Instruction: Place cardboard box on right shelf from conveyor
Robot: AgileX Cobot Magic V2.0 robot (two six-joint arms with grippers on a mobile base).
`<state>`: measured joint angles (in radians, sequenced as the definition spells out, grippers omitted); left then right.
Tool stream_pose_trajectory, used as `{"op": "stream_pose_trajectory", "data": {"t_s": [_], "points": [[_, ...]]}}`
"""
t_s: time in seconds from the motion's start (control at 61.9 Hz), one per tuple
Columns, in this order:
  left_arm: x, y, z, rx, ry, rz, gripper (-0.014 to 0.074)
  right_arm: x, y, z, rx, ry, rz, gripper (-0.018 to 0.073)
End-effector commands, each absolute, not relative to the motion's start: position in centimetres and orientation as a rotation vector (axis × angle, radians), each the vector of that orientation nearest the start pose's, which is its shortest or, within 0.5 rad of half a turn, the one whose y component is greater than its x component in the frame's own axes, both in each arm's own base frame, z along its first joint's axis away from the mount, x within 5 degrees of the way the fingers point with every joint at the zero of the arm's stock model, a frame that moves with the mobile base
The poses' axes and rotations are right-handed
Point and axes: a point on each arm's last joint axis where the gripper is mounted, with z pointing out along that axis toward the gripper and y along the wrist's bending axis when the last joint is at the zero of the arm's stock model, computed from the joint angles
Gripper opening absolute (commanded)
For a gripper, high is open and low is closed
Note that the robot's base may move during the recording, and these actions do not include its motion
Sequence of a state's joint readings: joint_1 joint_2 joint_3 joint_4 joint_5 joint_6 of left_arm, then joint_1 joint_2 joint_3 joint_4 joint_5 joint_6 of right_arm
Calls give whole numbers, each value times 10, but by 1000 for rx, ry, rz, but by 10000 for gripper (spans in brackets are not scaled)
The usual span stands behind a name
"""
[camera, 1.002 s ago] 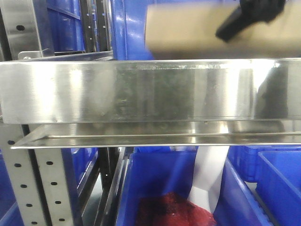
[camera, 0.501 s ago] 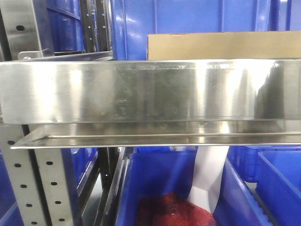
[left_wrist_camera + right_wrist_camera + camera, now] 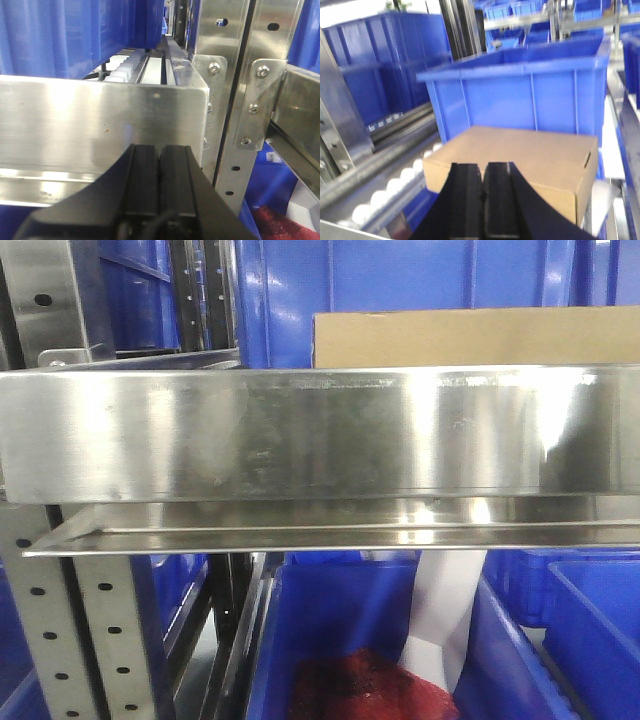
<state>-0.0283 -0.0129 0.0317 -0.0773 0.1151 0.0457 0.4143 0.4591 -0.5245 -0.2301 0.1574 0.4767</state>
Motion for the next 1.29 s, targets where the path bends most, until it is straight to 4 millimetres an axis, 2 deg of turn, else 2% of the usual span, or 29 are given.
{"op": "stream_pose_trajectory", "data": {"t_s": [0.0, 0.453, 0.744, 0.889, 1.002, 1.277], "points": [[56, -2, 198, -7, 1524, -52, -116, 89, 38, 360, -120, 1466, 517, 69], [56, -2, 198, -7, 1524, -52, -116, 89, 37, 360, -120, 1467, 516, 69], [56, -2, 198, -7, 1524, -52, -116, 91, 35, 353, -227, 1500, 351, 69], [56, -2, 198, -7, 1524, -52, -116, 92, 27, 351, -192, 1495, 252, 69], [56, -2, 198, -7, 1524, -52, -116, 84, 15, 340, -113, 1472, 168, 69], [56, -2, 198, -7, 1524, -52, -116, 58, 1, 282, 20, 1440, 47, 69]]}}
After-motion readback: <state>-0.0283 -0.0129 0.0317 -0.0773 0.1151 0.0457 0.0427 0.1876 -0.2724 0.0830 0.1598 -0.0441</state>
